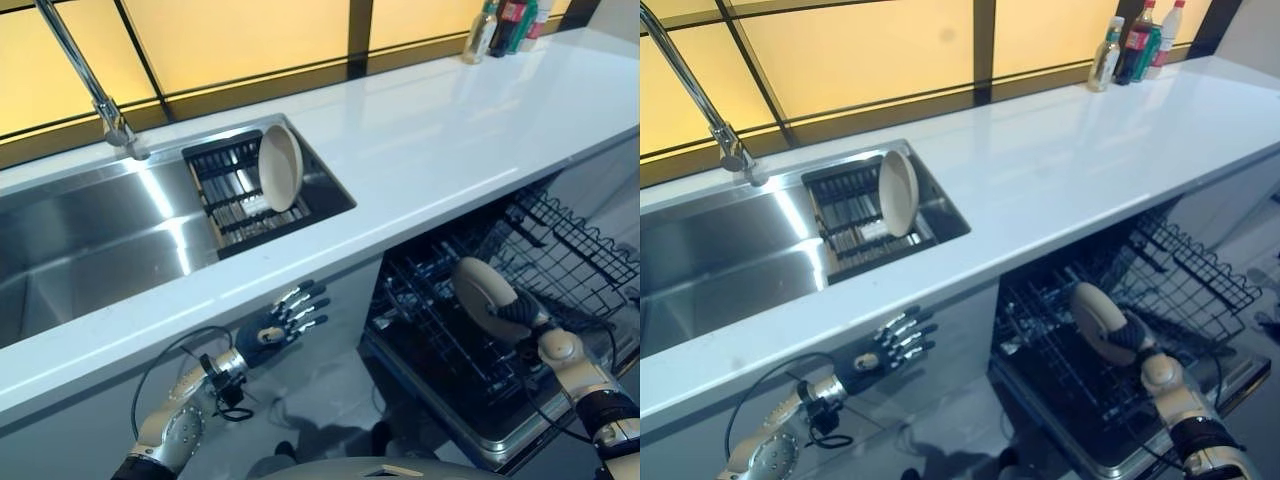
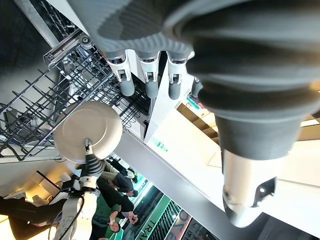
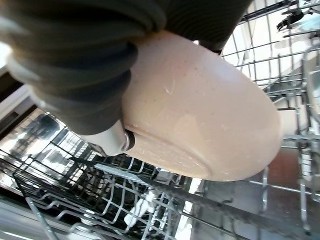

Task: Pick up plates and place into dishwasher.

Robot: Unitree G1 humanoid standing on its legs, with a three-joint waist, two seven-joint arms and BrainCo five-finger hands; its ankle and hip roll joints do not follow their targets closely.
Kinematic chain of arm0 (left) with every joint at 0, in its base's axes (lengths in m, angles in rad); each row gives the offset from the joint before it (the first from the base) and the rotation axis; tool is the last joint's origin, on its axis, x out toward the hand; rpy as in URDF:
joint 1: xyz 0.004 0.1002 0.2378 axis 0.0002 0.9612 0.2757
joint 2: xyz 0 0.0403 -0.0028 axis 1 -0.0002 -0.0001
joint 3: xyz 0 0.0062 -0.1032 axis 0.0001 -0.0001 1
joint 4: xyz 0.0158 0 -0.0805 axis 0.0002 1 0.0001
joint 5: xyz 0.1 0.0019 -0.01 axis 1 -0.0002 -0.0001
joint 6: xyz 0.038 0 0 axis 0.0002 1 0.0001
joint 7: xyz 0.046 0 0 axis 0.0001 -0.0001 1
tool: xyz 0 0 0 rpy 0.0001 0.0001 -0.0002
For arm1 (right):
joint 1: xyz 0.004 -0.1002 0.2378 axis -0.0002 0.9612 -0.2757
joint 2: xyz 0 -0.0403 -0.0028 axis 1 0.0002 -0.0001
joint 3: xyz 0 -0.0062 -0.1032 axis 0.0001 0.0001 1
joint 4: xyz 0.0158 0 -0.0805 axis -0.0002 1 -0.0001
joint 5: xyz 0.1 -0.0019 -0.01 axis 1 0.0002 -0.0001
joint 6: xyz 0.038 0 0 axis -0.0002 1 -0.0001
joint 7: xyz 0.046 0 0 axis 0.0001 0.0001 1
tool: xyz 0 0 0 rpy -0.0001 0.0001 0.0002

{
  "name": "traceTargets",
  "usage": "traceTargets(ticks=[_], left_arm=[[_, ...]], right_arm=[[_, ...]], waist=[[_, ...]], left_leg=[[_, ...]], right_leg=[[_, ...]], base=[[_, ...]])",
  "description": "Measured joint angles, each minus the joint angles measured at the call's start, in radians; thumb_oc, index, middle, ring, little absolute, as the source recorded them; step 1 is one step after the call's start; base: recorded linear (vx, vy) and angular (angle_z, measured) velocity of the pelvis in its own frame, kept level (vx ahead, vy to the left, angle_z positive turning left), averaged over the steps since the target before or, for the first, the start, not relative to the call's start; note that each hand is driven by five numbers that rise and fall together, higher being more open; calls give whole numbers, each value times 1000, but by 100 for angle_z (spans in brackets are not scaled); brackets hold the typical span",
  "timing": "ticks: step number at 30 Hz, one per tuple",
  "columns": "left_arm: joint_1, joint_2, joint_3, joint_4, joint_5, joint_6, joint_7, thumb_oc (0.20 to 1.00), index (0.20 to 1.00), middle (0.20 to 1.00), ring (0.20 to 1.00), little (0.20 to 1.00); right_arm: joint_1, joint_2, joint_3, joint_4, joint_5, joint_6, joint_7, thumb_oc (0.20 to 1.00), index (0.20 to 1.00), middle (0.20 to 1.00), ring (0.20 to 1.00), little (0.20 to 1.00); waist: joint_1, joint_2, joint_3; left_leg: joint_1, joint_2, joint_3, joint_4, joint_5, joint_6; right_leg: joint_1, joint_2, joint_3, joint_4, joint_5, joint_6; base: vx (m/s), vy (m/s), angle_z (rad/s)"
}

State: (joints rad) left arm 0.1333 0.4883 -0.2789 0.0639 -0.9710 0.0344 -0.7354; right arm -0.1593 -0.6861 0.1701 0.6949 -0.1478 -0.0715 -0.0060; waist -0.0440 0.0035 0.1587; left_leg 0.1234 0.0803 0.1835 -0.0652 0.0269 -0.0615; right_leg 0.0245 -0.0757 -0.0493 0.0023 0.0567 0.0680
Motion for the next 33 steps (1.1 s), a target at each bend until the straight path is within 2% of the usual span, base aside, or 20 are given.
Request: traceTargets(ticks=[13,25,29,33], left_arm=[[0,0,4,0,-5,0,0,1000,1000,1000,1000,1000],[-8,14,-9,-2,-6,16,1,1000,1000,1000,1000,1000],[-27,35,-19,-6,-8,21,1,1000,1000,1000,1000,1000],[-60,53,-21,-7,-45,22,2,1000,1000,1000,1000,1000]], right_arm=[[7,11,0,124,-19,-10,-29,200,200,200,200,200],[-36,68,3,279,-24,-2,-100,200,200,200,200,200],[-52,86,3,319,-23,2,-119,200,200,200,200,200],[-123,87,11,335,-24,5,-127,200,200,200,200,200]], waist=[[4,-10,2],[10,-17,3],[33,-16,12],[35,-15,42]], left_leg=[[-30,-3,-6,20,0,0],[-48,2,-23,40,-1,-1],[-62,1,-26,49,-2,-3],[-104,2,-35,81,-4,-3]], right_leg=[[-27,0,-1,19,-4,0],[-28,-2,-14,21,-5,0],[-35,-1,-16,31,-8,-5],[-73,-3,-17,55,-10,-7]], base=[[4,-15,1],[2,-47,3],[-42,-37,3],[-55,-20,4]])
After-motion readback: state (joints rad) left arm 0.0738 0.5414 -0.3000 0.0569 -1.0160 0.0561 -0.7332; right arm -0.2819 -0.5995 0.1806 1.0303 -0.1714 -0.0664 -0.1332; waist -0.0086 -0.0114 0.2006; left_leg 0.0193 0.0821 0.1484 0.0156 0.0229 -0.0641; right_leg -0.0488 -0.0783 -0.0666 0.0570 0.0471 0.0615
